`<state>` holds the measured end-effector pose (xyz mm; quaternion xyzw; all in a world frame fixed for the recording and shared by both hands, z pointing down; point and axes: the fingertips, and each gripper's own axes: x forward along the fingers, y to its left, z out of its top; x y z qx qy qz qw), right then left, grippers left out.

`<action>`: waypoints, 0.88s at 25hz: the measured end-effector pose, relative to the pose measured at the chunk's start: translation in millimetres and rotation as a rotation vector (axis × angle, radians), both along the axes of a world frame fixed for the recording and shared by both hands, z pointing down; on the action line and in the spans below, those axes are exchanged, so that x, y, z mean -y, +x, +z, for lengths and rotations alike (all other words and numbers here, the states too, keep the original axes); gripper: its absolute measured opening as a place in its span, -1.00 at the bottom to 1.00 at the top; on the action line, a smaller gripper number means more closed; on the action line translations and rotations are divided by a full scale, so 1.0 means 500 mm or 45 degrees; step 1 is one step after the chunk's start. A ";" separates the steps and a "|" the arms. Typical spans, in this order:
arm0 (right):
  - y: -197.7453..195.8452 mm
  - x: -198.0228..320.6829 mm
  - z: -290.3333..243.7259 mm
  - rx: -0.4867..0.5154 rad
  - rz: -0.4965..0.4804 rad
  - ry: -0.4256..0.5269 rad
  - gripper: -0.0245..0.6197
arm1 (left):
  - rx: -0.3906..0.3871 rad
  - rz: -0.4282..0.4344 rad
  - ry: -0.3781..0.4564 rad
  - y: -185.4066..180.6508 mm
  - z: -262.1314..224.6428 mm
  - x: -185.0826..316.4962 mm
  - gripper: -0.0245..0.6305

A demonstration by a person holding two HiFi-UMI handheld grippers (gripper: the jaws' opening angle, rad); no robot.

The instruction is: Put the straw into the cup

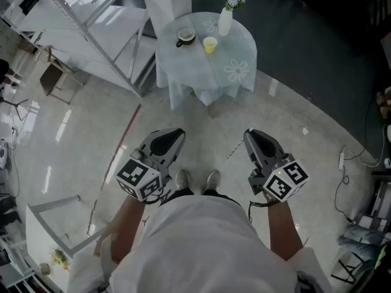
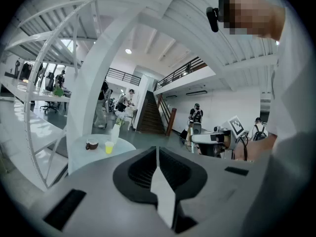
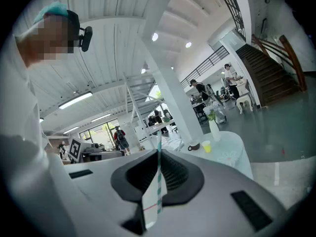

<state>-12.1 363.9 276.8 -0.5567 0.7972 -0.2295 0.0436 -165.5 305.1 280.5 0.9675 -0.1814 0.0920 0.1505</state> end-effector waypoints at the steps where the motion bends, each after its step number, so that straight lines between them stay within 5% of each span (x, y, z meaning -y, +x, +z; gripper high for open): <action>1: 0.002 -0.002 0.002 0.001 -0.003 0.000 -0.81 | 0.000 -0.003 -0.004 0.002 0.004 -0.002 -0.81; 22: 0.108 -0.048 0.049 0.021 -0.071 -0.019 -0.81 | 0.002 -0.092 -0.011 0.107 0.023 -0.054 -0.82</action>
